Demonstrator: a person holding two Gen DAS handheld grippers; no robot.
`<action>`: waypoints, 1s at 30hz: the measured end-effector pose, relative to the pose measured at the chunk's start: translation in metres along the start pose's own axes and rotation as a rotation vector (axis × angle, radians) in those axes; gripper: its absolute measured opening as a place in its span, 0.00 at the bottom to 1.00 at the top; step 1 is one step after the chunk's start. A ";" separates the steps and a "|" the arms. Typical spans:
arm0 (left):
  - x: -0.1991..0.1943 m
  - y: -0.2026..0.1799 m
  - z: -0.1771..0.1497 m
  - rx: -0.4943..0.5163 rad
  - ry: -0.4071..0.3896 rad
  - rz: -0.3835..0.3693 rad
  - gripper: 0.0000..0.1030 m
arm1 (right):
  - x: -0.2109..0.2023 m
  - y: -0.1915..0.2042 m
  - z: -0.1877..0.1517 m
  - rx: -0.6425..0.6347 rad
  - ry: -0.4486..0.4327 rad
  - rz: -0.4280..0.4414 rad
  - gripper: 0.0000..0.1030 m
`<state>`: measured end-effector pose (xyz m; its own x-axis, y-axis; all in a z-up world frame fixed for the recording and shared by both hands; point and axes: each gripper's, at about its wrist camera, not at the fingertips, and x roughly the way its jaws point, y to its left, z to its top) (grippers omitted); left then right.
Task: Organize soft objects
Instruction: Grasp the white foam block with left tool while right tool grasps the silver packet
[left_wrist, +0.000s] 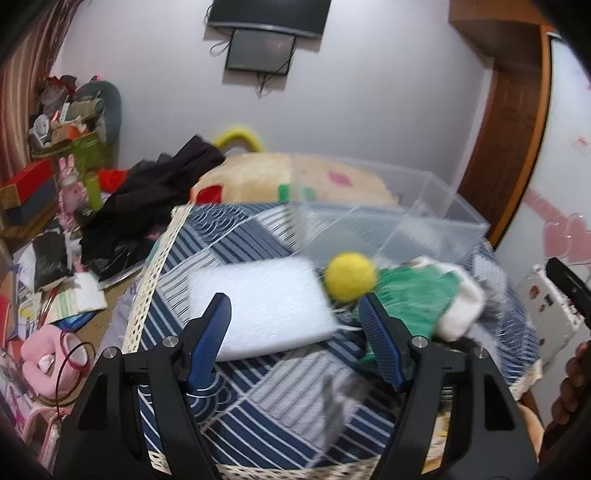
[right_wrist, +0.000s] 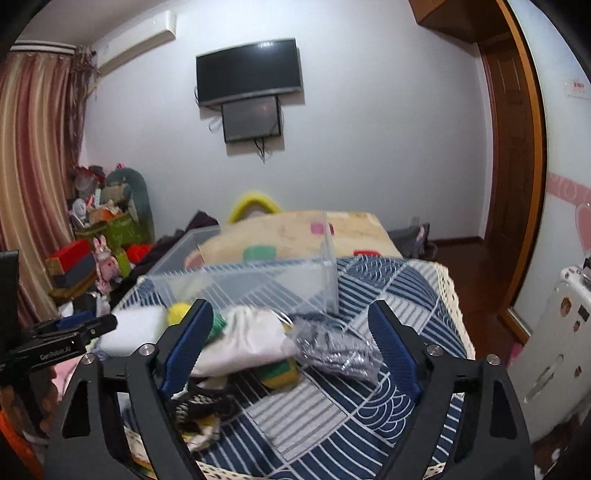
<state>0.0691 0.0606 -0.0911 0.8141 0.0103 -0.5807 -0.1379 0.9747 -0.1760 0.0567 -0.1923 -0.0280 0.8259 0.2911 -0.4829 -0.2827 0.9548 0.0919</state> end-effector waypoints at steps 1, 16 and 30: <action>0.006 0.003 -0.002 -0.004 0.016 0.015 0.69 | 0.004 -0.001 -0.002 -0.001 0.013 -0.008 0.81; 0.050 0.015 0.009 -0.026 0.127 0.000 0.95 | 0.045 -0.045 -0.025 0.102 0.205 -0.064 0.76; 0.068 0.000 0.004 0.088 0.123 0.127 1.00 | 0.059 -0.048 -0.033 0.119 0.276 -0.055 0.77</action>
<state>0.1267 0.0621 -0.1274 0.7177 0.1126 -0.6872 -0.1809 0.9831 -0.0278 0.1029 -0.2234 -0.0895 0.6702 0.2267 -0.7067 -0.1688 0.9738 0.1523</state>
